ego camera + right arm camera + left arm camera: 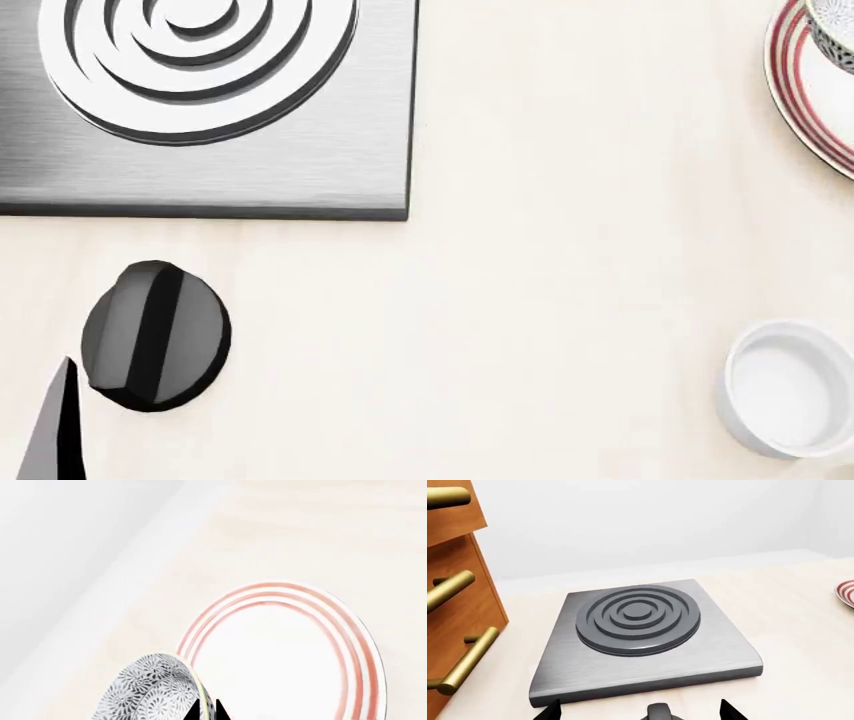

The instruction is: Pick the akita bowl next to the ramekin and place it on the plate.

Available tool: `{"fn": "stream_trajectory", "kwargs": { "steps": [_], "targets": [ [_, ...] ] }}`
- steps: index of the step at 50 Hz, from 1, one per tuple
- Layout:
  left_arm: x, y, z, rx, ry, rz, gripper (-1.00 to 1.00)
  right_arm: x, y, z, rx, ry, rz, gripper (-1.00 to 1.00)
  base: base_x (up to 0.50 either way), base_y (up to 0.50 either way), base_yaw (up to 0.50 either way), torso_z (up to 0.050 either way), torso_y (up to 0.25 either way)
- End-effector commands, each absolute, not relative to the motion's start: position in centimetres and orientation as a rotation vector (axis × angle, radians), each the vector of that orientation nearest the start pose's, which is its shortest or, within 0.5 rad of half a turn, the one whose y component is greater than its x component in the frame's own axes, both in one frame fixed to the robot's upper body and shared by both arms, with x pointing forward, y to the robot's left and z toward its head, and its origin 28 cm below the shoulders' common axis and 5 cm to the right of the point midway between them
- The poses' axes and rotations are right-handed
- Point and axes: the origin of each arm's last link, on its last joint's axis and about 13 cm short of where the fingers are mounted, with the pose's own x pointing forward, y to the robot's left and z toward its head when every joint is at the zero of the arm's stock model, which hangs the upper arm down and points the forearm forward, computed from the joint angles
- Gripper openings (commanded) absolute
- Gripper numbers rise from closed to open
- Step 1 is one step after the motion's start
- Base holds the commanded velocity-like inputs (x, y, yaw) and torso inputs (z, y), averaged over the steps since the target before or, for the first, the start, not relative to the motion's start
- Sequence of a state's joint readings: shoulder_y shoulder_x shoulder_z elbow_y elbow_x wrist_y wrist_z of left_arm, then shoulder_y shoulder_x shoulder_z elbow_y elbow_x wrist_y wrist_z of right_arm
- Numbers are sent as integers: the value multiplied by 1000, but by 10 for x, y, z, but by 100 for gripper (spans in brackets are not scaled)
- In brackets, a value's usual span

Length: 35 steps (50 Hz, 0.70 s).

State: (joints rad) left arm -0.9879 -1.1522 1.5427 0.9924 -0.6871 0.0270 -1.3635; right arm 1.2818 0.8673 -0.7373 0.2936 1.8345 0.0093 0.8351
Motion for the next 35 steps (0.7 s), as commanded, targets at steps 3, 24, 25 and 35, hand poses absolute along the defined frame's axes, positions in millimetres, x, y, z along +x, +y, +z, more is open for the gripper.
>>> {"fn": "stream_trajectory", "kwargs": {
  "steps": [3,24,25,35],
  "targets": [
    [127,212,186,106,-315,-81,100,334,-242,324,810,-98,-445,-100,0,0,0,0,0],
    [128,211,188,108,-317,-83,100,345,-251,325,822,-87,-491,-100,0,0,0,0,1],
    [128,211,188,109,-317,-84,100,346,-251,325,821,-87,-492,-100,0,0,0,0,0],
    [128,212,188,110,-316,-81,100,354,-252,329,812,-88,-509,-100,0,0,0,0,0]
  ]
}}
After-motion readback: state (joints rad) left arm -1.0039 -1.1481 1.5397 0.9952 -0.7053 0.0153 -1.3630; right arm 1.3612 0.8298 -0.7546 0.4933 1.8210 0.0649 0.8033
